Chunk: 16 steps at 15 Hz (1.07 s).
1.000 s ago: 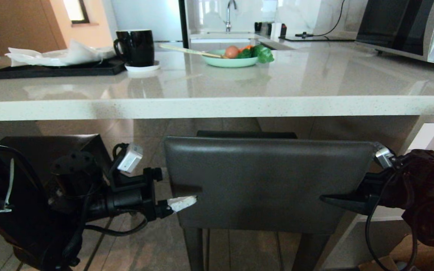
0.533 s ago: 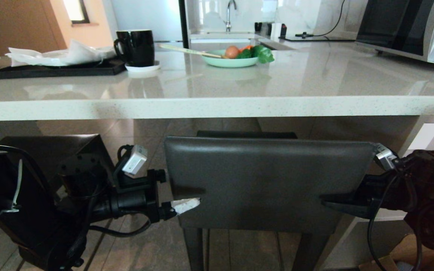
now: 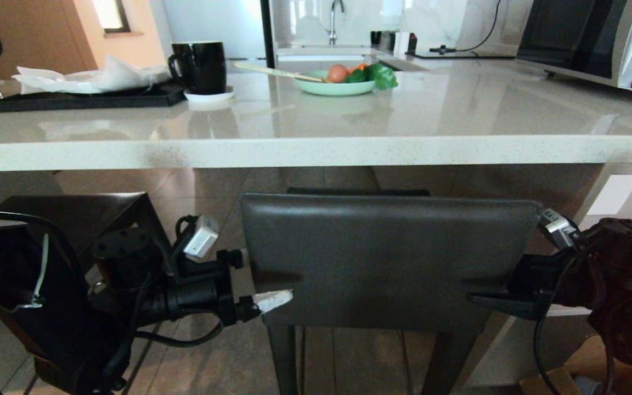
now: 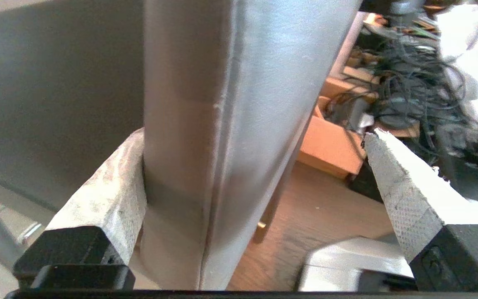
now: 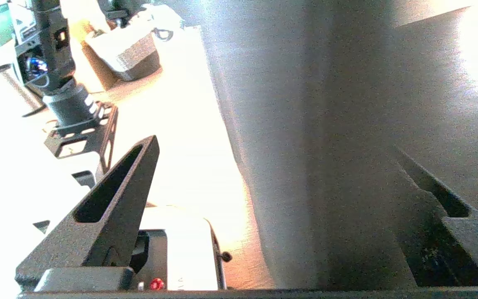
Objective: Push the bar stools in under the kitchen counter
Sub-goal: Pull the gray chair out from under the dining table
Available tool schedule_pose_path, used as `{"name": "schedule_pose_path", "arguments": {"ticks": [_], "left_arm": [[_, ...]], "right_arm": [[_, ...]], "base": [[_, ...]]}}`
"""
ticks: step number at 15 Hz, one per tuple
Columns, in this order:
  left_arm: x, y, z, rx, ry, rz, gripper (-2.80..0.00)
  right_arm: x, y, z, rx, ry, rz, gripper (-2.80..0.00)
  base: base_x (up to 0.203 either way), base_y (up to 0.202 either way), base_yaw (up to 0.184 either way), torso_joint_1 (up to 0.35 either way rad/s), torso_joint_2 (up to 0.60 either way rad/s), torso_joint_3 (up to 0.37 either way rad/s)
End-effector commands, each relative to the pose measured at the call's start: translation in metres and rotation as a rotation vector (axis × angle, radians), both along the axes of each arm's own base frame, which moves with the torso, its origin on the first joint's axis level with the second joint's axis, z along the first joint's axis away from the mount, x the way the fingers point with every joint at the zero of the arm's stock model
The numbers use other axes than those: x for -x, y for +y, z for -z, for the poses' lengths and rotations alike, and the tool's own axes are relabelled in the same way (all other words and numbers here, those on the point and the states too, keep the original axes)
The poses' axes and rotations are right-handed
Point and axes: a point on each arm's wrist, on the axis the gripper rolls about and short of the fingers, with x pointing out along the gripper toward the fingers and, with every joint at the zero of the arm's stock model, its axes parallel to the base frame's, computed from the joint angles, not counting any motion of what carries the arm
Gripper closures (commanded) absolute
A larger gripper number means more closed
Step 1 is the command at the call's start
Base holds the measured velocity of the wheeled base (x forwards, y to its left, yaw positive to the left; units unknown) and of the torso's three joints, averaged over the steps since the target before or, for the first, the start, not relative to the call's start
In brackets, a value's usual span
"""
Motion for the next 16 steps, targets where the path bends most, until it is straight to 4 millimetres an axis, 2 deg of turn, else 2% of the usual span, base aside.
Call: {"name": "schedule_pose_path", "arguments": {"ticks": [1, 16], "left_arm": [[0.0029, -0.0041, -0.0003, 0.001, -0.005, 0.029, -2.80], [0.0063, -0.0098, -0.0022, -0.003, -0.027, -0.002, -2.80]], "right_arm": [[0.0001, -0.0002, -0.0014, 0.001, -0.012, -0.008, -2.80], [0.0009, 0.0017, -0.0020, 0.001, -0.012, -0.010, -2.80]], "base": [[-0.189, 0.000, -0.003, 0.006, 0.00, 0.002], [-0.193, 0.000, -0.001, 0.003, 0.00, 0.002]]}}
